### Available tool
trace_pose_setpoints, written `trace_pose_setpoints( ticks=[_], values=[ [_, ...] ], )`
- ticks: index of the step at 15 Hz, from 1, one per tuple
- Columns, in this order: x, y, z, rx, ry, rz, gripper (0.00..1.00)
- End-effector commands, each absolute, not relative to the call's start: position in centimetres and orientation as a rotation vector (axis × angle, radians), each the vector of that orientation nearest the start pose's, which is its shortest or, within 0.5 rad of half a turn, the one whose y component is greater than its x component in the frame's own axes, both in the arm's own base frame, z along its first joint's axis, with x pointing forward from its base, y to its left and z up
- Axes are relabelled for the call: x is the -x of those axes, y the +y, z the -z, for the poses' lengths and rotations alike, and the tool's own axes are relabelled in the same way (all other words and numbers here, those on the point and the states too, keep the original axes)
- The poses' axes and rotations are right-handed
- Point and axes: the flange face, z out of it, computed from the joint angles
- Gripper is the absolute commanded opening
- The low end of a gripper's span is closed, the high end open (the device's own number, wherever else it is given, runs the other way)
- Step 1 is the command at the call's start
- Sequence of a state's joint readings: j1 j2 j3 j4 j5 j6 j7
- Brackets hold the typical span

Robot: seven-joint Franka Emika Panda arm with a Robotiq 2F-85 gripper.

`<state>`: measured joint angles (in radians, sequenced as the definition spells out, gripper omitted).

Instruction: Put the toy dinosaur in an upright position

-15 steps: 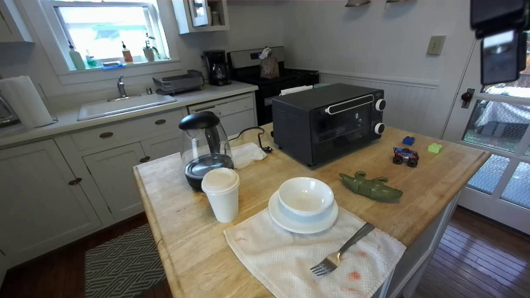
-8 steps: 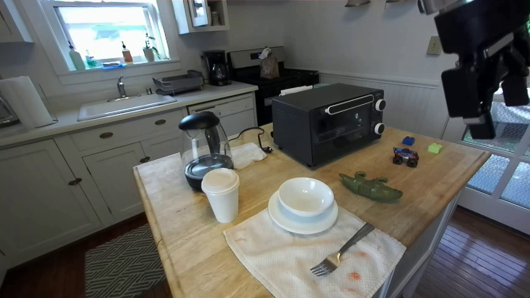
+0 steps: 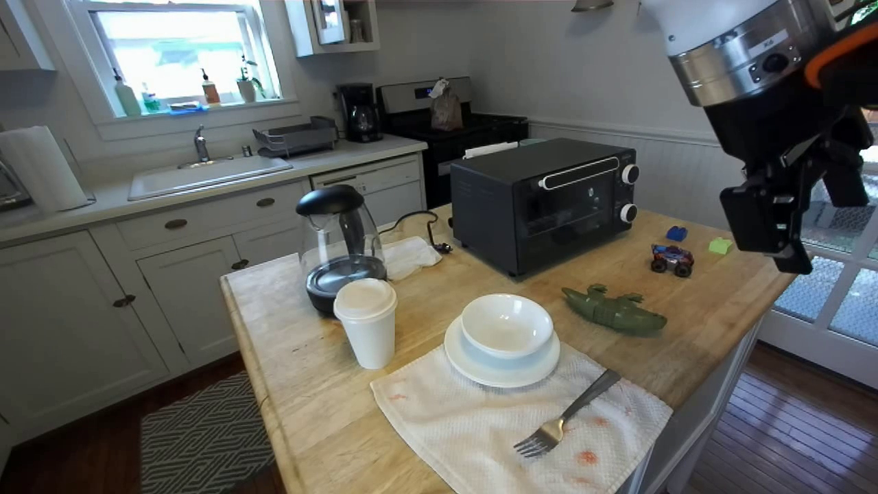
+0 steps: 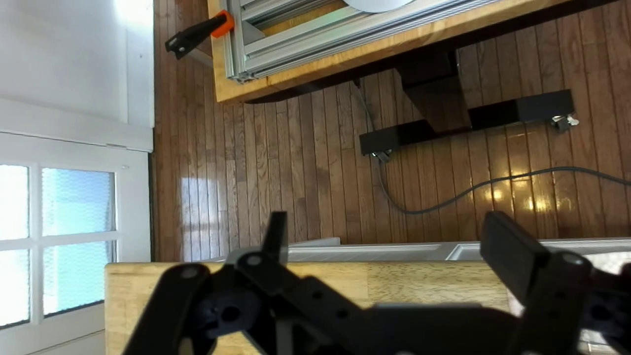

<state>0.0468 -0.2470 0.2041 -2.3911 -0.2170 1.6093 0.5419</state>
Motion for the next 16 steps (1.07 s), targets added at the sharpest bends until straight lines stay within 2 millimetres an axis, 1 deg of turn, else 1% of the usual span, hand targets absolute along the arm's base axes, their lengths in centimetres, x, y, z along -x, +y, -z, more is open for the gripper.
trace_pose_setpoints(
  ticks=[1,2,4,5,6,7,9,12,14,15,16],
  values=[
    [-38.6,7.6,-38.6,3.484,0.424,-0.719,1.0],
    [-38.6,7.6,-38.7,3.484,0.425,-0.717,1.0],
    [-39.2,6.7,-36.7,3.509,0.409,-0.796,1.0],
    [-39.4,6.3,-36.0,3.538,0.387,-0.8,1.0],
    [-39.6,6.1,-35.5,3.58,0.344,-0.793,1.0],
    [-39.9,6.1,-35.0,3.612,0.246,-0.769,1.0],
    [-40.6,6.0,-34.3,3.699,0.118,-0.663,1.0],
    [-41.6,6.1,-33.1,3.762,-0.075,-0.423,1.0],
    [-42.1,5.6,-32.2,3.742,-0.091,-0.312,1.0],
    [-42.3,5.2,-32.2,3.726,-0.071,-0.268,1.0],
    [-42.1,6.0,-32.5,3.732,-0.052,-0.352,1.0]
  ],
)
